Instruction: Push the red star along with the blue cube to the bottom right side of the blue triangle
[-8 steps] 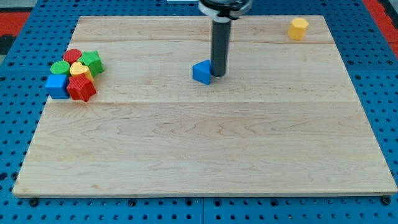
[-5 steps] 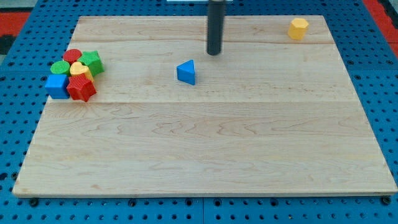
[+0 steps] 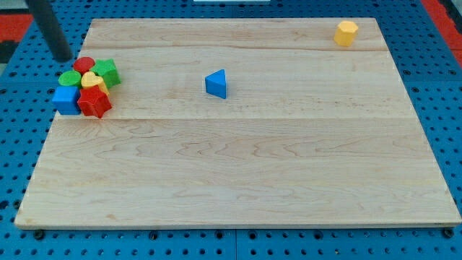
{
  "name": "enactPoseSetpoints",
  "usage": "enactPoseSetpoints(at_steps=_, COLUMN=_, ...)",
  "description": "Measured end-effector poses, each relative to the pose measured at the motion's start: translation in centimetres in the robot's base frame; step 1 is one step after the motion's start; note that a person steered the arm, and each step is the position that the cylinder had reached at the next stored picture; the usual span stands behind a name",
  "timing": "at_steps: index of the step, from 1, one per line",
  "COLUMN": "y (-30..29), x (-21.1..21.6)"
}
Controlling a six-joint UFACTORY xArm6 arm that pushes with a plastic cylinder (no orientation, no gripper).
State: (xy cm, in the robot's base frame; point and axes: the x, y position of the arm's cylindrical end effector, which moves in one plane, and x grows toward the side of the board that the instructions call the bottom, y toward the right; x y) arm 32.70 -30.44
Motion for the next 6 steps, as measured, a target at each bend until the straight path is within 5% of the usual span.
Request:
enactPoseSetpoints(at_steps=2, y=3.0, x=8.7)
enactPoseSetpoints(at_steps=4, y=18.1, x=10.1)
enactPoseSetpoints(at_steps=6, y=17.4, x=11.4)
